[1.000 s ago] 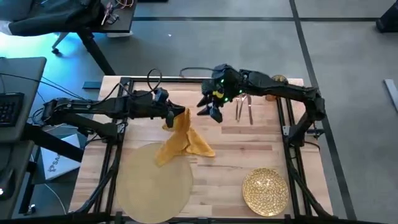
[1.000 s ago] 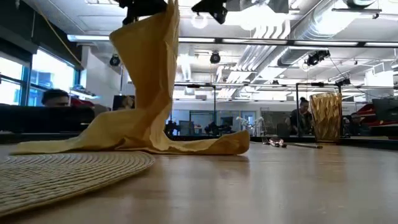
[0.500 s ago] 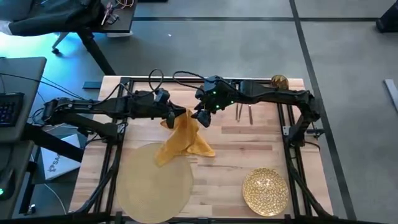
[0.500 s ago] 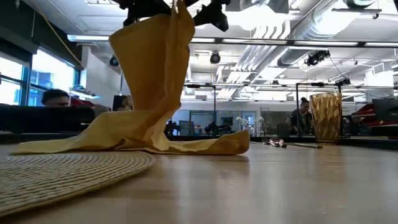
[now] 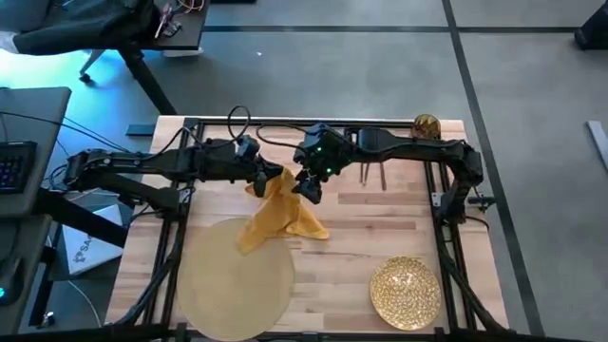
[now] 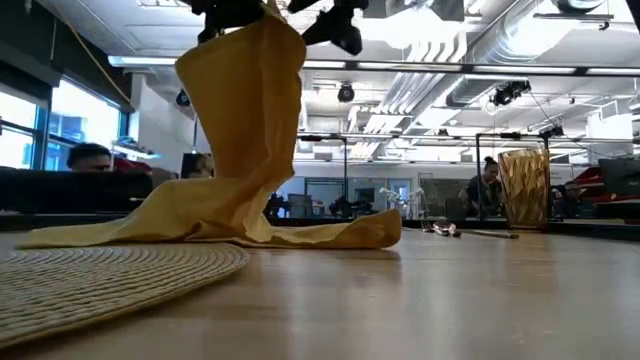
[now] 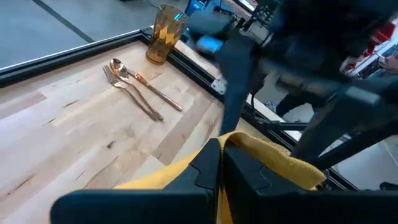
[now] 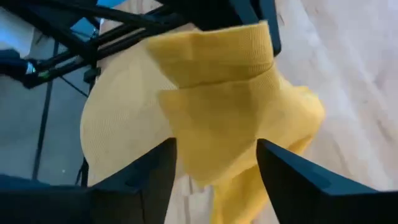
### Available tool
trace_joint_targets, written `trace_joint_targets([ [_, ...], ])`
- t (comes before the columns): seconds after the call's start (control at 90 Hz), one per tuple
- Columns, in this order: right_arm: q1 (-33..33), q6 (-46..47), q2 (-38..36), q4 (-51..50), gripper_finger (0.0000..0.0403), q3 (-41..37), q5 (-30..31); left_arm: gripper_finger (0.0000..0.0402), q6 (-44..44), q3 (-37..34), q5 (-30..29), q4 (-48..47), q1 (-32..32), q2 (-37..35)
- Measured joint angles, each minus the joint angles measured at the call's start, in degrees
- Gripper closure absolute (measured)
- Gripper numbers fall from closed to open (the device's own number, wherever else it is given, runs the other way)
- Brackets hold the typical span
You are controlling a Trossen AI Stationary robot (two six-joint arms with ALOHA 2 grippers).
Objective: Set table place
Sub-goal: Fold the yellow napkin
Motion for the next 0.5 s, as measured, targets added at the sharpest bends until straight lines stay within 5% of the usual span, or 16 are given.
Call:
trace_joint_targets([
  [0.222, 5.5, -13.8, 0.0, -1.7, 0.014, -1.4, 12.2, 0.0401, -3.2, 0.0, -4.8, -0.3, 0.0, 0.0],
  [0.378, 8.6, -9.9, 0.1, 6.0, 0.0138, -5.9, 27.4, 0.0402, -3.9, 0.0, -5.2, -0.2, 0.1, 0.0],
  [0.5, 9.5, -2.5, 0.1, 11.9, 0.0141, -8.7, 32.4, 0.0402, -3.8, 0.0, -5.0, -0.3, 0.1, 0.0],
])
